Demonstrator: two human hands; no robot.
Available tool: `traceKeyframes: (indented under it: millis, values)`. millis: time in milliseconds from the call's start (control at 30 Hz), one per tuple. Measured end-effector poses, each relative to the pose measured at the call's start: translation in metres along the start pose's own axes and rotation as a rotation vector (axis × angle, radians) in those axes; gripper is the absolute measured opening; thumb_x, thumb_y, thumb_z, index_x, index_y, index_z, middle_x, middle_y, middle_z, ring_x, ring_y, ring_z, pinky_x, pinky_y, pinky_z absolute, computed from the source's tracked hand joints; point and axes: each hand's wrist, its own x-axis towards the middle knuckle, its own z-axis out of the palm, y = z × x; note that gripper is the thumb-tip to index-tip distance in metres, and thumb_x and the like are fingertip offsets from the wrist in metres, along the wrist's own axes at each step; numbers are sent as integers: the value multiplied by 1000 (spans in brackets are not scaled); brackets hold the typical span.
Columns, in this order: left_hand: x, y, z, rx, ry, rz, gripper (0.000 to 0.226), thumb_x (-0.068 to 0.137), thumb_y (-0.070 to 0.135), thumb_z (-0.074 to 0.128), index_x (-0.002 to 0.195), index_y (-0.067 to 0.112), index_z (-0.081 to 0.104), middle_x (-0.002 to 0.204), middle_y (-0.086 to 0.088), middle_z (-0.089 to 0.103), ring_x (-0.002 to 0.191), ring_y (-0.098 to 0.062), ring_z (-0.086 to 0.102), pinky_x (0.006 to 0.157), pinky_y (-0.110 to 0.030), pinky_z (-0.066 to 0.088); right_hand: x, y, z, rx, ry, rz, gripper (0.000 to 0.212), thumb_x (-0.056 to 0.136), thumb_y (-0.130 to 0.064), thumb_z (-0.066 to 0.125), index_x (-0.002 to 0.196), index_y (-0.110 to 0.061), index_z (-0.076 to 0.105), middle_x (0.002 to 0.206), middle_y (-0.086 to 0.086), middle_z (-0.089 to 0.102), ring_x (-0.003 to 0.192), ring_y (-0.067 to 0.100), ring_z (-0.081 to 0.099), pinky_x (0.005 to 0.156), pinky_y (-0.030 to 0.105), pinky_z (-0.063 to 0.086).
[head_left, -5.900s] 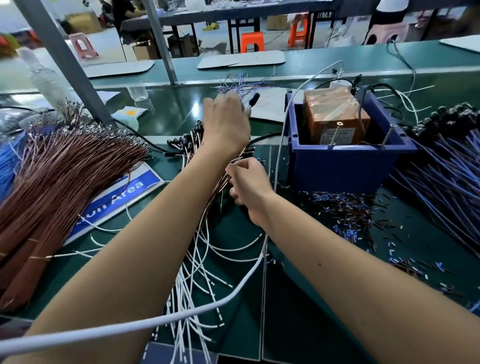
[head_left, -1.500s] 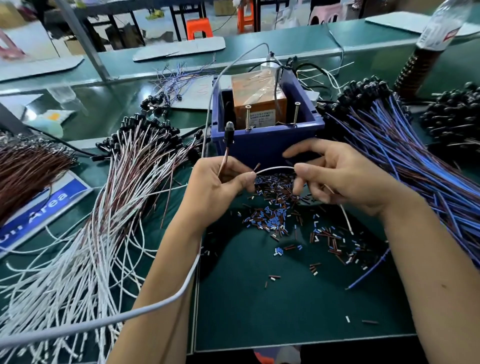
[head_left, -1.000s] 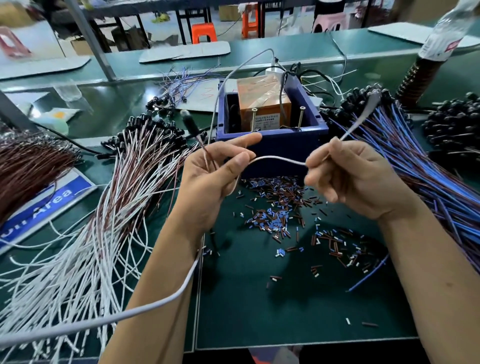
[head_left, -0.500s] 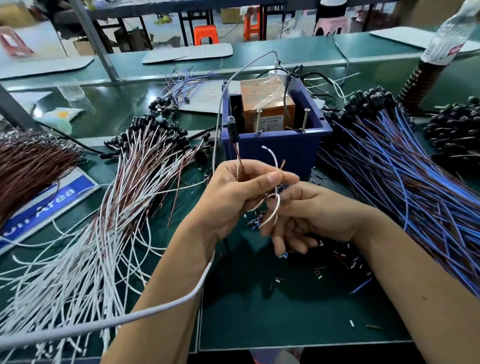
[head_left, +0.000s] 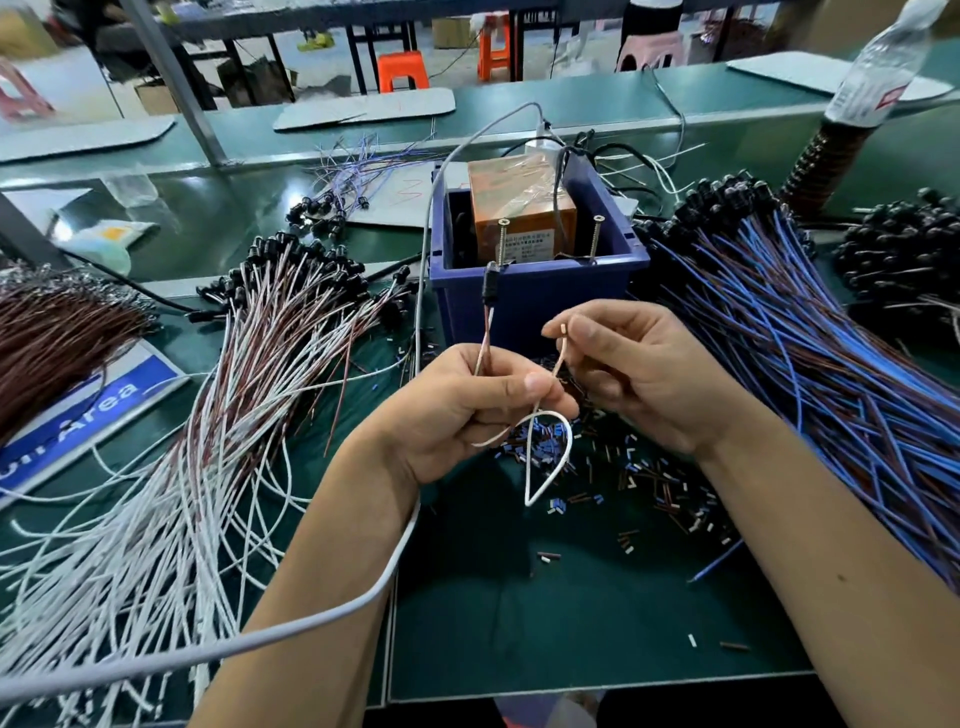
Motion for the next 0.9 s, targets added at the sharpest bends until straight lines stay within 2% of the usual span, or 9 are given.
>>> traceKeyframes:
  millis: [233,367,433,533,600,667,733,800,900]
  values:
    - [0,0,-1,-12,1,-43,21,87,12,63,73,10,78,82,-11,77,38,2,30,34,-7,26,-3,-4,3,-40,-8,-55,11,95,-20,75,94,-10,76,63,8,39,49,10,32,42,17,29]
    - [0,0,-3,-25,-48,0,15,88,6,72,76,11,80,79,-5,77,37,4,33,34,-6,27,-2,-5,9,35,52,-110,7,95,-15,69,90,-11,73,62,-3,49,48,6,37,42,16,30]
    - [0,0,-5,-33,-73,37,8,79,21,79,77,14,81,83,-3,78,38,4,35,35,-6,27,-1,-3,12,60,85,-117,11,97,-13,66,90,-13,74,65,-1,52,48,6,37,41,17,28]
    - [0,0,-6,-62,-94,60,20,73,34,85,79,15,81,85,-2,78,40,3,36,35,-6,28,0,-2,16,89,111,-130,16,98,-13,63,88,-16,75,76,3,57,49,5,39,40,17,27]
    - [0,-1,-7,-56,-80,68,16,75,30,84,78,15,81,84,-3,78,39,4,35,35,-6,27,2,-4,14,158,121,-169,20,102,-12,58,88,-16,71,81,2,59,51,4,40,40,15,29]
    - [0,-2,-5,-38,-45,88,6,82,16,79,76,15,81,82,-3,78,38,4,34,35,-6,27,2,-8,8,240,156,-215,22,105,-12,53,87,-14,64,83,2,59,51,4,40,39,14,32]
    - [1,-3,-3,-52,-4,126,11,85,10,75,77,14,81,74,3,75,38,5,33,35,-6,26,0,-9,2,225,192,-220,21,104,-19,58,84,-14,64,81,2,59,50,3,40,39,14,32]
    - [3,-1,-2,-106,30,172,11,80,22,77,81,12,82,58,10,62,36,5,30,35,-7,22,0,-6,3,136,204,-149,20,98,-26,65,83,-14,70,77,2,59,48,4,42,38,14,32]
    - [8,-2,-3,-151,90,190,12,84,21,77,84,10,82,49,14,49,35,4,27,34,-7,22,1,1,11,77,113,-43,21,96,-28,65,99,-11,78,77,2,62,50,5,46,38,15,30]
